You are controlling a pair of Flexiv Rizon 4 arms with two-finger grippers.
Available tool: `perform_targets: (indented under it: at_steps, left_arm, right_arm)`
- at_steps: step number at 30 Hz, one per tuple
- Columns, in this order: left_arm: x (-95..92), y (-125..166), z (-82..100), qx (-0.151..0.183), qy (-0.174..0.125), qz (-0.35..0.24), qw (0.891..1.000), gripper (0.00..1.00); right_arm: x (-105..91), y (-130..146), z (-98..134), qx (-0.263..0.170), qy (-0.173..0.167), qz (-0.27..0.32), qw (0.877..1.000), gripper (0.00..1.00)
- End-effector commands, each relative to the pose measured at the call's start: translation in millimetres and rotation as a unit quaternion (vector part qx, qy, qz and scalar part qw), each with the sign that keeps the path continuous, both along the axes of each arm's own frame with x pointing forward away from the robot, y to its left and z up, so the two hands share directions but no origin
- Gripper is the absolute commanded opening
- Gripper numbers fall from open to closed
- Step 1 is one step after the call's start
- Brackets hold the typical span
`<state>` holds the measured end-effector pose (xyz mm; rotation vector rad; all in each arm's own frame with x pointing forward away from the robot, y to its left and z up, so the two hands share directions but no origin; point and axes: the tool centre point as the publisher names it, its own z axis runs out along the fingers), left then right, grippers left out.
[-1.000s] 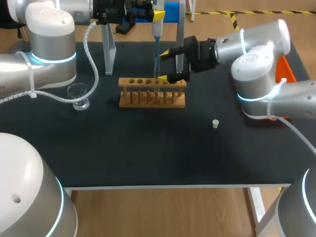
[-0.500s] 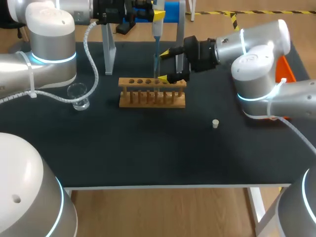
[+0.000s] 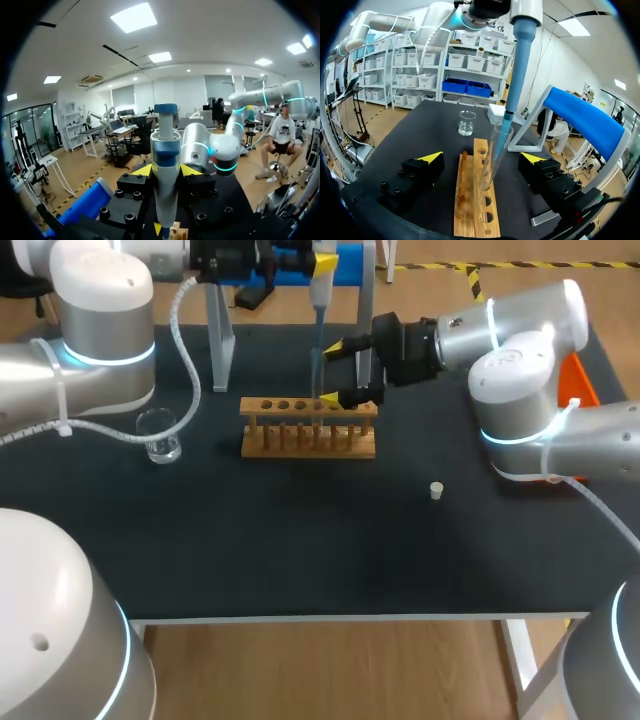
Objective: Invert the test tube, pick up the pipette, mount the tip to pipette, aspirate from beaker and dispense into the tube, eject the tip, return the pipette, and cap with the stopper.
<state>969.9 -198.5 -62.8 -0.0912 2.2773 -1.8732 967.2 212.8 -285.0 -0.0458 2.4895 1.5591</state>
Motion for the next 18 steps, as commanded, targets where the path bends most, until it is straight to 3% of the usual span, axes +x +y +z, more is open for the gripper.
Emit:
perform_targets:
  at_steps: [1, 18]
  left_arm:
    - [-2.3, 0, 6.0, 0.004, -0.001, 0.001, 1.000, 0.00]
    - [-7.0, -7, 18.2, 0.012, -0.008, -0.002, 1.000, 0.00]
  right_arm:
    - [0.3, 0, 0, 0.000, 0.000, 0.000, 1.000, 1.00]
    - [0.3, 0, 0, 0.000, 0.000, 0.000, 1.000, 1.00]
